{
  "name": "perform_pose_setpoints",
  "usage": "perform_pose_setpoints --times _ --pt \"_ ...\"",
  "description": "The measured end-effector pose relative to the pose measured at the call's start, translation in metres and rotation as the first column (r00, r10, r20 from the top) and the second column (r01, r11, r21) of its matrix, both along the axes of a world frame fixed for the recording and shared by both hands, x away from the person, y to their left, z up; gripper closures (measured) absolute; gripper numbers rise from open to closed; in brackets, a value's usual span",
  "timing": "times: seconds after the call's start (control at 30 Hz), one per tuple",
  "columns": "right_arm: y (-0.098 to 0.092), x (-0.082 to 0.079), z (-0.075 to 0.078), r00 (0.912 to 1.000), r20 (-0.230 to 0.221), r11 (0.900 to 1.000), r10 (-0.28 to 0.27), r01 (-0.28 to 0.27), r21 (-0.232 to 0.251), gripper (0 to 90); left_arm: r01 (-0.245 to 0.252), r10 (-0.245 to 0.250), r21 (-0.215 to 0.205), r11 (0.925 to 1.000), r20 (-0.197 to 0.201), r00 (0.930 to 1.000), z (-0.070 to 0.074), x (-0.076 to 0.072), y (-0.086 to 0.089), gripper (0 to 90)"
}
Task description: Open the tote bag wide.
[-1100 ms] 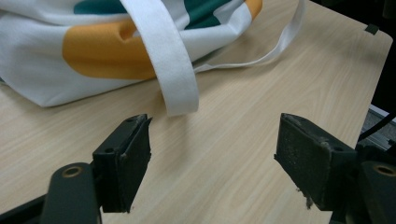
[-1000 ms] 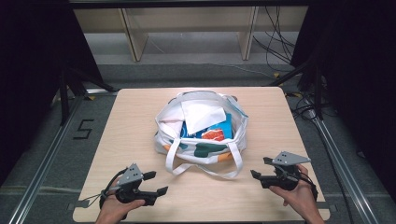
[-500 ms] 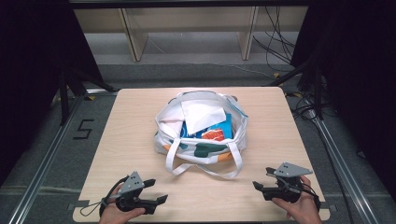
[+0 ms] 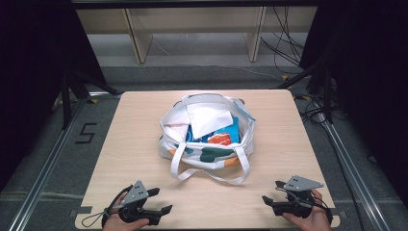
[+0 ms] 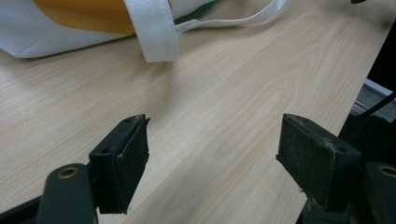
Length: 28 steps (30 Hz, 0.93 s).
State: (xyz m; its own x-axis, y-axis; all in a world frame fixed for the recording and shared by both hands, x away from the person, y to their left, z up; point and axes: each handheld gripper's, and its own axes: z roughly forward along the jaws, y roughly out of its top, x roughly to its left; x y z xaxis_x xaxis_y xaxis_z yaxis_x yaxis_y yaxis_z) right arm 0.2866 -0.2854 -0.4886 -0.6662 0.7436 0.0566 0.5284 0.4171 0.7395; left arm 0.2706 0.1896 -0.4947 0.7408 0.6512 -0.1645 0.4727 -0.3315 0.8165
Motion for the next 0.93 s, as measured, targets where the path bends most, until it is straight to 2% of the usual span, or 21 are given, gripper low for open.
perform_pose_setpoints --times 0.03,0.07,0.1,0.13,0.23,0.3,0.43,0.53,0.57,0.63,0.67,0.7,0.73,0.83,0.9,0.93 --pt "-0.0009 0.0006 -0.0011 0.9998 0.013 1.0 0.013 -0.013 -0.011 25.8 0.001 -0.001 0.026 0.9997 -0.004 1.0 0.0002 0.0004 0.001 23.9" --pt "-0.0012 0.0001 -0.0014 0.9997 0.02 1.0 0.011 -0.011 -0.019 25.7 -0.003 0.003 0.01 0.9999 -0.008 1.0 -0.0001 0.0001 -0.0005 23.9" --pt "0.0 -0.0018 -0.002 1.0 0.003 1.0 -0.001 0.001 -0.009 25.8 0.001 -0.001 0.013 0.9999 0.0 1.0 0.0003 0.0 -0.0007 23.9" --pt "0.0006 -0.0028 -0.0022 0.9999 -0.012 1.0 -0.002 0.002 -0.004 25.8 -0.003 0.003 0.002 1.0 -0.009 1.0 -0.0003 -0.0001 -0.0012 23.9" --pt "-0.0002 -0.0019 -0.0027 1.0 0.001 1.0 0.01 -0.01 -0.016 25.8 -0.009 0.009 0.014 0.9999 -0.007 0.9999 -0.0002 0.0002 -0.0005 23.9" --pt "-0.0005 -0.0013 -0.0032 0.9997 0.01 1.0 0.02 -0.02 -0.024 25.8 -0.006 0.007 0.003 1.0 -0.009 0.9999 -0.0006 0.0004 -0.0008 23.9" --pt "0.0001 -0.0016 -0.0034 0.9996 -0.009 1.0 0.026 -0.026 -0.015 25.8 0.006 -0.006 0.016 0.9999 0.003 1.0 0.0001 0.0012 0.0 23.9" --pt "0.0001 -0.0014 -0.0037 0.9997 -0.001 0.999 0.024 -0.024 -0.025 25.8 0.003 -0.003 0.011 0.9999 0.009 1.0 -0.0007 0.0014 0.0 23.9" --pt "0.0002 -0.0008 -0.0046 0.9995 -0.01 0.999 0.031 -0.032 -0.011 25.8 0.003 -0.003 0.011 0.9999 0.008 1.0 -0.0007 0.0015 0.0002 23.9" --pt "0.0008 -0.001 -0.005 0.9995 -0.013 1.0 0.029 -0.029 -0.01 25.8 0.008 -0.009 0.036 0.9993 0.008 0.9999 -0.0004 0.0022 0.0017 23.9" --pt "0.0005 0.0001 -0.0055 0.9991 -0.006 0.999 0.041 -0.041 -0.013 25.8 -0.003 0.003 0.028 0.9996 0.0 1.0 -0.0008 0.0019 0.0012 23.9" --pt "0.0007 -0.0007 -0.0052 0.9996 0.001 0.999 0.029 -0.029 -0.022 25.8 -0.002 0.002 0.029 0.9996 0.001 1.0 -0.0008 0.002 0.0013 23.9" --pt "0.0006 -0.0006 -0.0051 0.9996 0.003 0.999 0.028 -0.028 -0.027 25.8 -0.013 0.013 -0.006 0.9999 -0.004 0.9999 -0.0014 0.0011 -0.0007 23.8" --pt "0.0008 -0.0007 -0.0051 0.9996 0.0 0.999 0.027 -0.027 -0.025 25.8 -0.003 0.003 0.004 1.0 0.007 1.0 -0.0011 0.002 0.0001 23.8" --pt "0.0007 -0.0007 -0.0052 0.9996 0.0 0.999 0.027 -0.027 -0.026 25.8 -0.013 0.013 0.004 0.9999 -0.007 0.9999 -0.0012 0.0017 0.0002 23.6" --pt "0.0005 -0.0005 -0.0054 0.9996 0.002 0.999 0.029 -0.029 -0.026 25.8 -0.008 0.008 0.028 0.9996 0.003 1.0 -0.0011 0.0027 0.0017 23.3"
